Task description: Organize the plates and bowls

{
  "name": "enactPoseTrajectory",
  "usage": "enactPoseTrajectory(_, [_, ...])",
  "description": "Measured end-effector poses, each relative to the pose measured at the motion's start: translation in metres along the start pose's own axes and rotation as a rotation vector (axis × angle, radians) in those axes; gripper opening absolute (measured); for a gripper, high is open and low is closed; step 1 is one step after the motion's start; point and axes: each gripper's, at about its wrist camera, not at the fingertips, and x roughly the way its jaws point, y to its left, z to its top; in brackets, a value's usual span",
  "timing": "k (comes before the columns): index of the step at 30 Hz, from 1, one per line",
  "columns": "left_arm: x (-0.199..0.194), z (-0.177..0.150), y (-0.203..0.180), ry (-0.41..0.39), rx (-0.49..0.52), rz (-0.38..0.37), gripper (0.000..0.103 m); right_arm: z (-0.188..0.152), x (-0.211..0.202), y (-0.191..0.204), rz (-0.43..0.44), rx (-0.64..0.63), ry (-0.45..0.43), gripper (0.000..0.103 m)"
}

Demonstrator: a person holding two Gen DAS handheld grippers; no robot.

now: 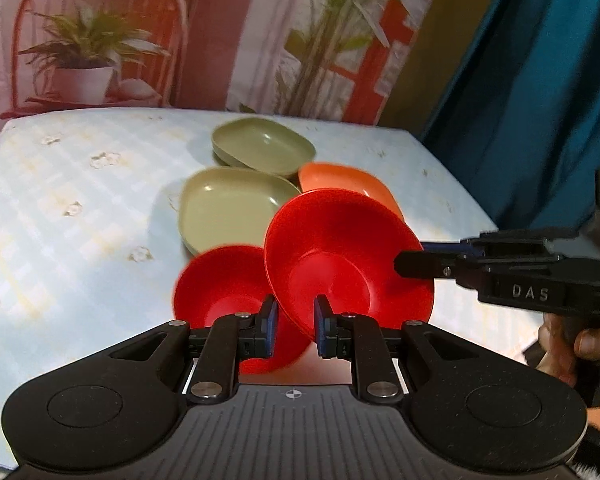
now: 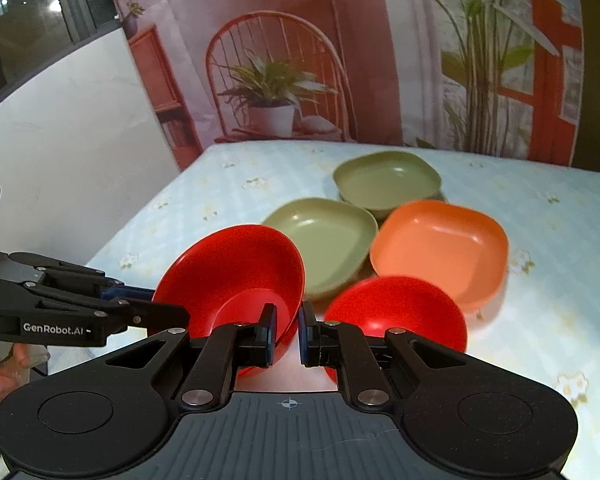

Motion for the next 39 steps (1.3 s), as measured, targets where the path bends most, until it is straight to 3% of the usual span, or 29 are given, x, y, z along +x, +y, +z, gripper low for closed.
enactPoseTrajectory(7, [-0.001,0.004,0.015,-0.020,-0.045,0.087,0.020,0.014,0.022,0.009,0.041,-0.005,-0.025,0.012])
enactPoseTrajectory(13, [0.011,-0.003,0.022,-0.029,-0.101,0.160,0.023,0.000,0.048,0.019,0.049,0.014,-0.049,0.013])
enactPoseTrajectory(21, [0.013,-0.012,0.020,-0.037,-0.107,0.176,0.023,-0.016,0.055,0.018,0.031,0.032,-0.064,0.015])
enactPoseTrajectory(39, [0.021,-0.020,0.024,-0.024,-0.115,0.216,0.023,-0.029,0.071,0.030,-0.023,-0.065,-0.072,0.019])
